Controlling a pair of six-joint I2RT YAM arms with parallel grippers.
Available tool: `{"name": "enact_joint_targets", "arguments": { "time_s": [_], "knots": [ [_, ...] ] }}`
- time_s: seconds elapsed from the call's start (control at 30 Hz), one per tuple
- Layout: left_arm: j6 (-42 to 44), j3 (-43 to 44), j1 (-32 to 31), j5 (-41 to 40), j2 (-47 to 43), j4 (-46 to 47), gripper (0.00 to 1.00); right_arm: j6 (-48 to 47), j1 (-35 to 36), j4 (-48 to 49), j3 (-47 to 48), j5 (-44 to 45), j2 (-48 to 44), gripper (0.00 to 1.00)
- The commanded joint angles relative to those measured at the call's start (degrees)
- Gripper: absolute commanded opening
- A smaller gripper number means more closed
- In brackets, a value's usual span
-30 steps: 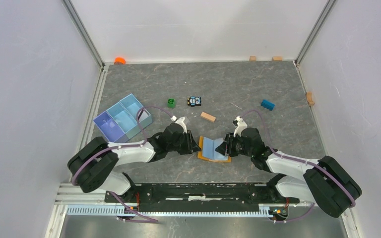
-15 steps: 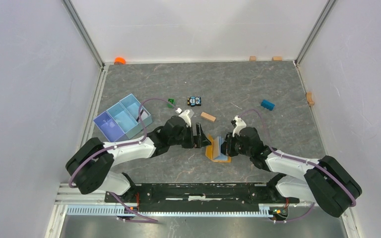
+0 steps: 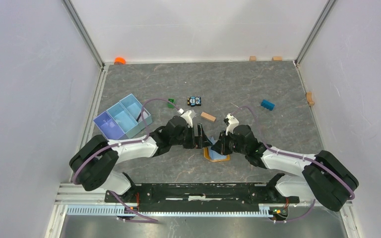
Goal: Put the credit cards into the card holder
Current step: Turn over the card slot in the card holder.
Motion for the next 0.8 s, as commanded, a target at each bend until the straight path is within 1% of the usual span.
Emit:
{"name": "enact_joint_targets", "arguments": {
  "time_s": [0.0,0.17,0.27,0.3,0.37,0.47,0.6,0.63,0.7,0.77],
  "knots": [
    [1.97,0.75,0.15,1.17,2.90,3.17,0.83,-1.20,0.55,0.86,2.00,1.48,0.14,0.13],
    [1.25,0.99,0.18,2.13,5.71,4.58,0.71,-1.47,0.73,0.32,2.00,1.63,-0.33,0.13],
    [0.74,0.43,0.13,1.32,5.87,4.34,0.60,-1.64,0.77,-1.07,2.06,2.64,-0.72,0.12],
    [0.63,0.16,0.14,0.68,5.76,3.96,0.56,-1.81,0.82,-2.17,2.14,3.81,-0.94,0.11],
    [0.38,-0.34,0.20,-0.74,5.58,2.74,0.46,-2.17,0.81,-5.88,2.51,7.37,-1.93,0.10],
    [-0.23,-1.44,0.13,-1.74,5.50,2.12,0.37,-2.73,0.82,-11.43,2.54,14.07,-3.68,0.10],
    [-0.69,-2.33,0.14,-1.69,5.70,2.97,0.20,-4.18,0.75,-16.79,2.85,19.67,-4.72,0.13],
    [-0.65,-2.35,0.26,-1.68,5.80,3.00,0.17,-4.45,0.73,-17.30,3.11,20.64,-4.76,0.14],
    [-0.50,-2.41,0.22,-1.77,5.76,3.00,0.10,-5.43,0.74,-21.37,4.20,22.55,-5.03,0.15],
    [-0.18,-2.48,0.22,-2.02,5.85,3.17,0.07,-6.47,0.73,-24.13,5.59,25.13,-5.60,0.15]
  ]
}}
